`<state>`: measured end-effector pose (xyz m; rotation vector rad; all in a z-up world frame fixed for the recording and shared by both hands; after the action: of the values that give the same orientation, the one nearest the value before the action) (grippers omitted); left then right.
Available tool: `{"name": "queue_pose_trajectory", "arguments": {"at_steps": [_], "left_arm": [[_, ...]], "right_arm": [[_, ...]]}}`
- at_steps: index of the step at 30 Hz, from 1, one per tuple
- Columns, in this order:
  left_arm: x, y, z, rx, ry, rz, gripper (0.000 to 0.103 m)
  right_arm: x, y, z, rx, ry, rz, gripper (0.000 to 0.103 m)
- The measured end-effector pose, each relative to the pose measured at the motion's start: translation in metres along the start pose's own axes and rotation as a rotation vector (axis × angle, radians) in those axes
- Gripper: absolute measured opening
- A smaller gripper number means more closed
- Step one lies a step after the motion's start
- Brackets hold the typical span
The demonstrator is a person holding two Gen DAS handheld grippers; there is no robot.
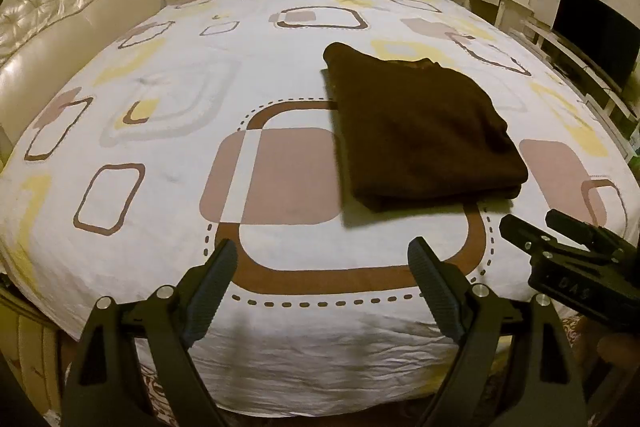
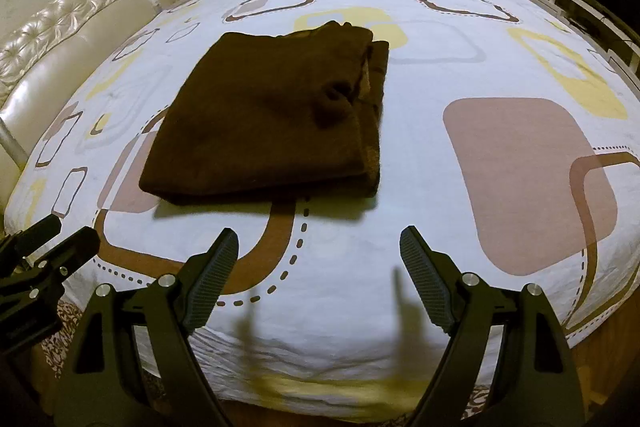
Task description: Fold small clothes
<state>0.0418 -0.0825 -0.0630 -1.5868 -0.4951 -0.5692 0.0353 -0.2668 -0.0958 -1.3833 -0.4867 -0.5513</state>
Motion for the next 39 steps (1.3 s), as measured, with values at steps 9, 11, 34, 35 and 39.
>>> {"name": "queue_pose_trajectory", "arguments": {"at_steps": [9, 11, 34, 35, 39], "left_arm": [[0.0003, -0.0004, -0.0007, -0.007, -0.006, 0.002, 0.086], [0.0004, -0.0005, -0.0009, -0.006, -0.005, 0.0, 0.086], [-0.0033, -0.0006, -0.0049, -0.016, -0.005, 0.0, 0.087], [-0.0033, -0.0003, -0.0052, -0.016, -0.005, 0.0, 0.087], [-0.003, -0.0005, -0.0061, -0.02, -0.007, 0.0, 0.087]], "right_arm": [[-0.0013, -0.0005, 0.0009, 0.0, 0.001, 0.001, 0.083], [-0.0013, -0.0001, 0.0007, 0.0, 0.001, 0.002, 0.083], [-0.0036, 0.0042, -0.0011, 0.003, -0.002, 0.012, 0.083], [-0.0035, 0.0046, -0.0017, 0.003, -0.002, 0.012, 0.083], [-0.0036, 0.0047, -0.0019, 0.003, -0.002, 0.012, 0.083]]}}
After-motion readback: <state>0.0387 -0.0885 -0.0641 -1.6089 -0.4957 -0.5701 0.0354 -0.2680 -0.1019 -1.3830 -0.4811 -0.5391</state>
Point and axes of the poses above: each gripper's, at about its wrist camera, not at the fingertips, and y roughly the way its jaws point, z to its left, x to its top, the point moved 3 cm from there along y, roughly the way its jaws point, and after that the axes turned 4 degrees about -y, right-handed, at the moved point
